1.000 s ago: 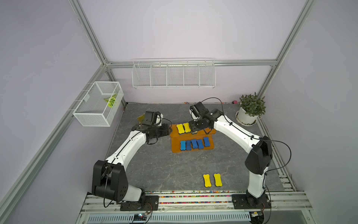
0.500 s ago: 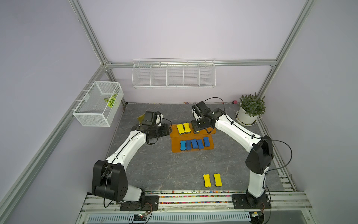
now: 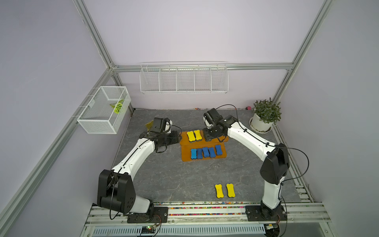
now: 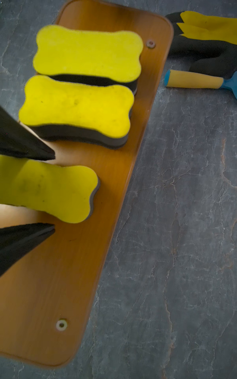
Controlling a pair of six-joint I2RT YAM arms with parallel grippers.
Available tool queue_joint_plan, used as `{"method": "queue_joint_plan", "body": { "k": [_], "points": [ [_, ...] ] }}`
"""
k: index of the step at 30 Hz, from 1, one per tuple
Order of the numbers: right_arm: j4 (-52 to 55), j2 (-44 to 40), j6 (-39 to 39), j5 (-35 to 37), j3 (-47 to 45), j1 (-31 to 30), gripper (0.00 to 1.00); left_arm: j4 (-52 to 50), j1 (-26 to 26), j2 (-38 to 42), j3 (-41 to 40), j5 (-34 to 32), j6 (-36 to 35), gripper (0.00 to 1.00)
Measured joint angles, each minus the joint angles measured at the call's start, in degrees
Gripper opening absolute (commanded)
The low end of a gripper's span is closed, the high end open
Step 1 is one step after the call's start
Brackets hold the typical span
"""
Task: Remove the whiteboard erasers from the shelf
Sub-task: Pick up the whiteboard eraser from the shelf, then place the whiteboard eraser at the center of the board.
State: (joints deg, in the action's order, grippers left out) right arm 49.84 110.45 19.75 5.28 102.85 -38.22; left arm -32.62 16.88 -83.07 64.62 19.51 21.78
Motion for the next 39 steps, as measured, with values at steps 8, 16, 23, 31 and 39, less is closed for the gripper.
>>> {"method": "queue_joint_plan", "body": {
  "k": [8, 16, 23, 31, 39],
  "points": [
    [-0.52, -0.07, 1.42, 0.13, -0.39, 0.0, 0.42, -1.62, 0.0, 2.38, 0.0, -0.2, 0.02, 0.56],
    [0.24, -5.68, 4.5, 4.09, -6.01, -2.27, 0.41, -2.38, 0.0, 9.14, -1.11, -0.24, 0.02, 0.57],
    [1.62, -21.24, 15.76, 9.22, -22.01, -14.95, 0.41, -1.79, 0.0, 9.88, -3.26, 0.26, 0.0, 0.57],
    [1.2, -25.07, 32.81, 9.73, -36.81, -30.05, 0.44, -1.22, 0.0, 10.36, -4.11, 2.14, 0.02, 0.57],
    [-3.87, -19.32, 37.33, 5.42, -39.56, -32.17, 0.46, -0.68, 0.0, 10.45, -4.11, 2.95, 0.02, 0.58]
  ]
}}
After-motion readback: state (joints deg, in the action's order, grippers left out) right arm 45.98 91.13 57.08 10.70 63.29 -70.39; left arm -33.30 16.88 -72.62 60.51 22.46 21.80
